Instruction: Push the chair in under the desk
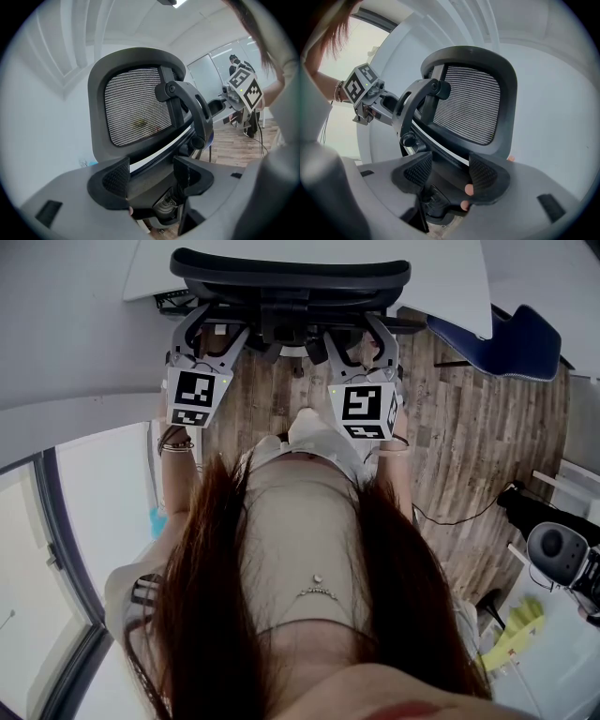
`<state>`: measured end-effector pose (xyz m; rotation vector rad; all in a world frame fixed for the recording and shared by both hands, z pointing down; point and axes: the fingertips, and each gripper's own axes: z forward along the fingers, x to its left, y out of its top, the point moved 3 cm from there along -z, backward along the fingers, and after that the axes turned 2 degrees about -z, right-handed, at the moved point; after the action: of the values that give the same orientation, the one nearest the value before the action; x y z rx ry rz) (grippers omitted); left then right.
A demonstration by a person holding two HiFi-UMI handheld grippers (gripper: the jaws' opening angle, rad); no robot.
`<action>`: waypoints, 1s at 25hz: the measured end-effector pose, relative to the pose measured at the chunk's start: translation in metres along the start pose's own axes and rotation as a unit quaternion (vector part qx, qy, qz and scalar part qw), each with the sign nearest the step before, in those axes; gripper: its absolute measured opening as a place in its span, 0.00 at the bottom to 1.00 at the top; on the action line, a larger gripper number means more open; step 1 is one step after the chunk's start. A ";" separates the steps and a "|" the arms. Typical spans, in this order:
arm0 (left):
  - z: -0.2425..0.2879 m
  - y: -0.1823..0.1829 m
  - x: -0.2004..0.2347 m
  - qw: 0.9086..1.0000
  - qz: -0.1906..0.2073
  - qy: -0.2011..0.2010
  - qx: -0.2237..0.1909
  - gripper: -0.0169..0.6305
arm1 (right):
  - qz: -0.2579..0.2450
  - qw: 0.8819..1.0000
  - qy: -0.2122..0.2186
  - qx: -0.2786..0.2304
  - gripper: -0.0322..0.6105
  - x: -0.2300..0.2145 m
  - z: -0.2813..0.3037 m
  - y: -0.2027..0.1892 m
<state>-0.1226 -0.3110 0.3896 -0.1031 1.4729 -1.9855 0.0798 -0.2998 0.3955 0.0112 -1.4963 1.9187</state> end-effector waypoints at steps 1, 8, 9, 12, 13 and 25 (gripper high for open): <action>0.000 0.001 0.000 1.000 0.000 0.000 0.000 0.46 | 0.000 1.000 0.000 0.000 0.44 0.000 0.000 0.000; 0.002 -0.002 0.000 1.000 0.001 0.001 -0.003 0.46 | -0.001 1.000 -0.003 0.000 0.44 0.001 0.002 -0.001; 0.003 -0.003 0.001 1.000 0.001 0.001 -0.003 0.46 | -0.001 1.000 -0.003 0.000 0.44 0.001 0.003 -0.002; 0.005 -0.005 0.001 1.000 0.001 0.001 -0.004 0.46 | -0.001 1.000 -0.004 0.001 0.44 0.001 0.005 -0.004; 0.005 -0.005 0.001 1.000 0.001 0.000 -0.004 0.46 | -0.001 1.000 -0.004 0.000 0.44 0.001 0.005 -0.003; 0.007 -0.003 0.003 1.000 0.001 0.004 -0.008 0.46 | -0.003 1.000 -0.006 -0.005 0.44 -0.001 0.008 -0.002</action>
<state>-0.1238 -0.3177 0.3940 -0.1001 1.4944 -1.9742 0.0781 -0.3068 0.3994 0.0236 -1.5119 1.9101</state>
